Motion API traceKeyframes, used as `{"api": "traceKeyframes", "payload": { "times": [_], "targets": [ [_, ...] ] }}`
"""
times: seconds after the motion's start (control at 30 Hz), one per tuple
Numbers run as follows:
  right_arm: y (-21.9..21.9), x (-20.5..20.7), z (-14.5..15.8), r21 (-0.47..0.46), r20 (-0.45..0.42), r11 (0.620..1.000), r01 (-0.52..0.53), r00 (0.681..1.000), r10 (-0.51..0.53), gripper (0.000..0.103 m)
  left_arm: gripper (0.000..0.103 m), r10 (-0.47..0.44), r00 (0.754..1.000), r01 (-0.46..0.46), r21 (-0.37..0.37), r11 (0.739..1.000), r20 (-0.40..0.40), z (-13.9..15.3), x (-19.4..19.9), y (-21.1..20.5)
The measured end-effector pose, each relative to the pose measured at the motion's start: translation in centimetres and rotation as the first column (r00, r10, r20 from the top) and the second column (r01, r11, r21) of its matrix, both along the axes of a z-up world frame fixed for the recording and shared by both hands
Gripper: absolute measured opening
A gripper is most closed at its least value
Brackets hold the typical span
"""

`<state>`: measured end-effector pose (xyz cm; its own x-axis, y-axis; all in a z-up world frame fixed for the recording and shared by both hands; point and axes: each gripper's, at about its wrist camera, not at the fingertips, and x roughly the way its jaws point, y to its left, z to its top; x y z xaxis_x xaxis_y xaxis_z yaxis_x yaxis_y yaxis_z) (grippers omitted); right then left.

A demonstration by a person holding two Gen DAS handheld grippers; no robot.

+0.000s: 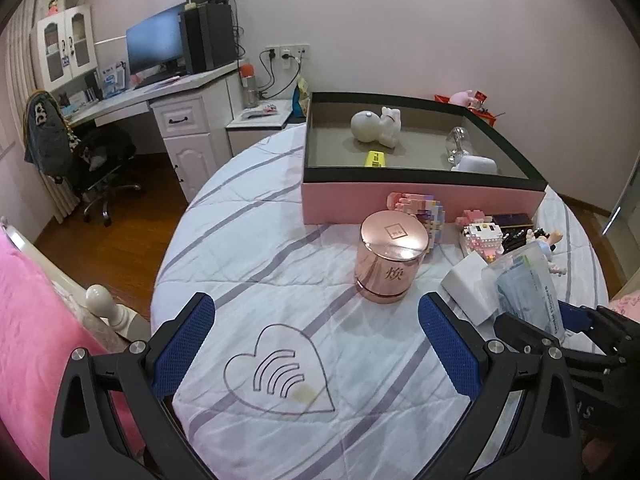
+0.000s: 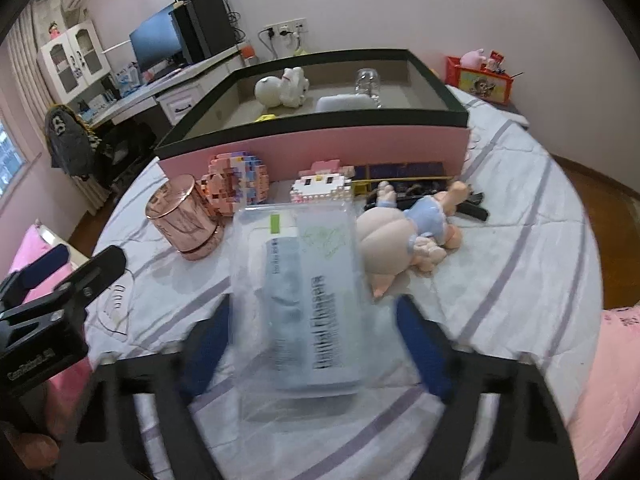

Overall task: Organize rigid objects
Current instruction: 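Grasp rose-gold canister with left gripper while right gripper grasps Dental Flossers box, then carry canister and Dental Flossers box over the pink box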

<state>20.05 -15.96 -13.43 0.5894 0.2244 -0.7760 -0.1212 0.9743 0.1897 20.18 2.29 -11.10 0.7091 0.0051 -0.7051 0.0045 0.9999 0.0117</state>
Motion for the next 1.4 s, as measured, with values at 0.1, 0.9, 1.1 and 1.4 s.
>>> {"api": "traceKeyframes", "payload": {
  "times": [0.1,0.9,1.1,1.4],
  "targets": [
    [0.0,-0.1,0.1,0.0,0.009,1.0,-0.02,1.0,0.02,0.065,0.103,-0.009,1.0,0.009,-0.011,1.0,-0.013,-0.4,0.8,-0.2],
    [-1.3,0.5,1.7,0.069,0.042,0.997,-0.044,0.998,0.041,0.065,0.048,-0.088,0.992,0.077,-0.13,0.989,-0.086,-3.3,5.3,-1.4],
    [-1.1,0.3,2.6,0.076,0.066,0.995,-0.059,0.996,0.054,0.065,0.048,-0.075,0.996,0.069,-0.12,0.99,-0.05,-1.7,3.9,-0.3],
    [-1.4,0.4,4.9,0.089,0.118,0.994,-0.07,0.991,0.059,0.065,0.048,-0.093,0.995,0.097,-0.114,0.989,0.036,2.7,3.2,0.1]
  ]
}}
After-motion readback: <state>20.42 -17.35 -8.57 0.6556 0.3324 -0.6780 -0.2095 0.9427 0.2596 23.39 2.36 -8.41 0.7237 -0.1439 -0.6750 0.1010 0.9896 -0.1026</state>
